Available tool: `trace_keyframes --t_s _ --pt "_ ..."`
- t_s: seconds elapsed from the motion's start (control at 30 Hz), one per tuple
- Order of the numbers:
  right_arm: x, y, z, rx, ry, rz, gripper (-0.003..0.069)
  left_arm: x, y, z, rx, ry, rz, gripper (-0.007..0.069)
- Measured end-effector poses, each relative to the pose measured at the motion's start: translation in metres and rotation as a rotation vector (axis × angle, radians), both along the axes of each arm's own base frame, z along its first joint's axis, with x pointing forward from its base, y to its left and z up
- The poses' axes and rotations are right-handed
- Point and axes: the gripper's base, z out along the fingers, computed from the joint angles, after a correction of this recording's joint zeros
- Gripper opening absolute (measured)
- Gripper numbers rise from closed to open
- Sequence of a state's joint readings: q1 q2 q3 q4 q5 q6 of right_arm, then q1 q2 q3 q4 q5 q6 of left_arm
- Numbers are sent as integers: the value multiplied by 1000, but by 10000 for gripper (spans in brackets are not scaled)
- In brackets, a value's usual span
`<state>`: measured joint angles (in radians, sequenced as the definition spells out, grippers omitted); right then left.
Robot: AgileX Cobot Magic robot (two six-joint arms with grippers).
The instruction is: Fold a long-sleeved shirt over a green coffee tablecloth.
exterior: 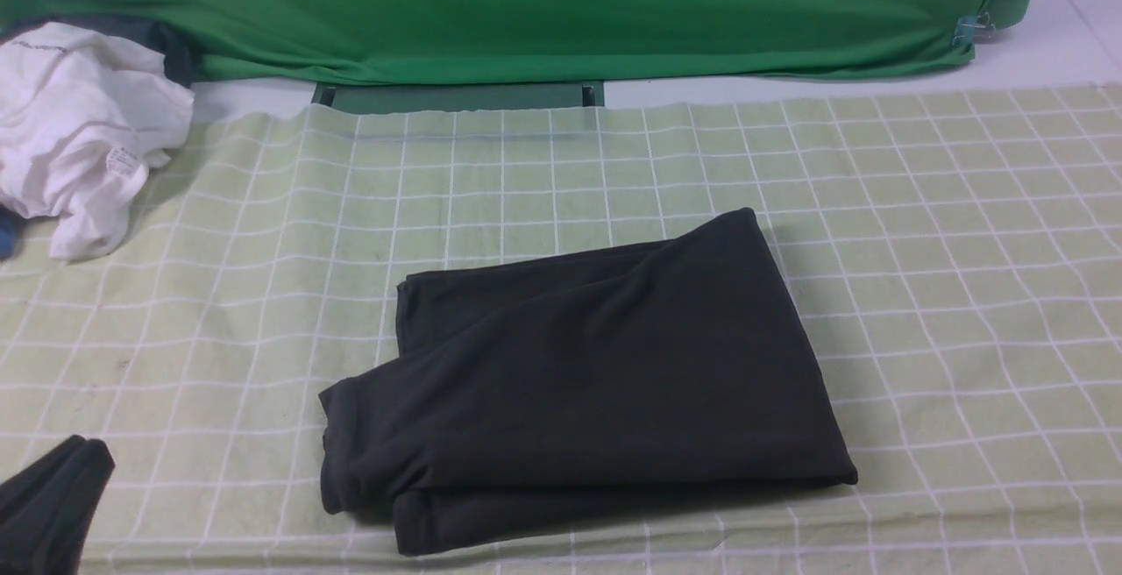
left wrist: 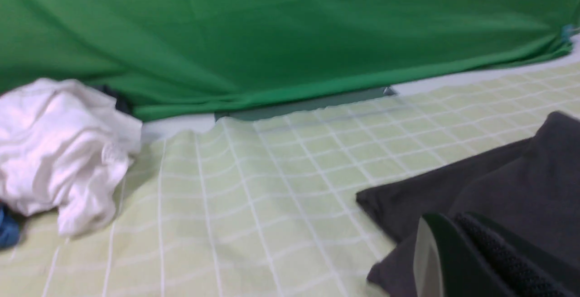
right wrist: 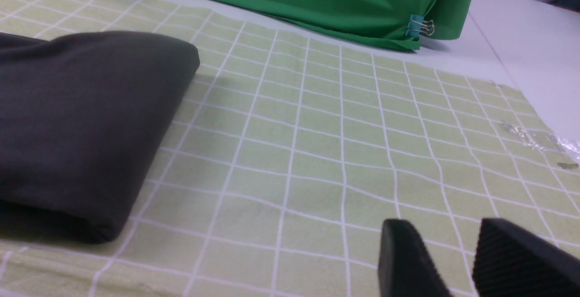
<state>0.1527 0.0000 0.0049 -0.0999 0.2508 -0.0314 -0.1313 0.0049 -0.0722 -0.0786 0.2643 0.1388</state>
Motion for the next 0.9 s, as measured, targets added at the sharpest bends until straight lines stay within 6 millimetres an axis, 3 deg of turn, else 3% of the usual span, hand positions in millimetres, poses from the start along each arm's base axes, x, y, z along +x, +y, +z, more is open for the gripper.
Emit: trace_keyframes --t_s 0.1,0.9 --pt "0 0 0 0 0 0 238 4 1 -15 -14 -27 31 13" --pt "0 0 0 0 0 0 238 3 -1 -22 -16 36 -9 14"
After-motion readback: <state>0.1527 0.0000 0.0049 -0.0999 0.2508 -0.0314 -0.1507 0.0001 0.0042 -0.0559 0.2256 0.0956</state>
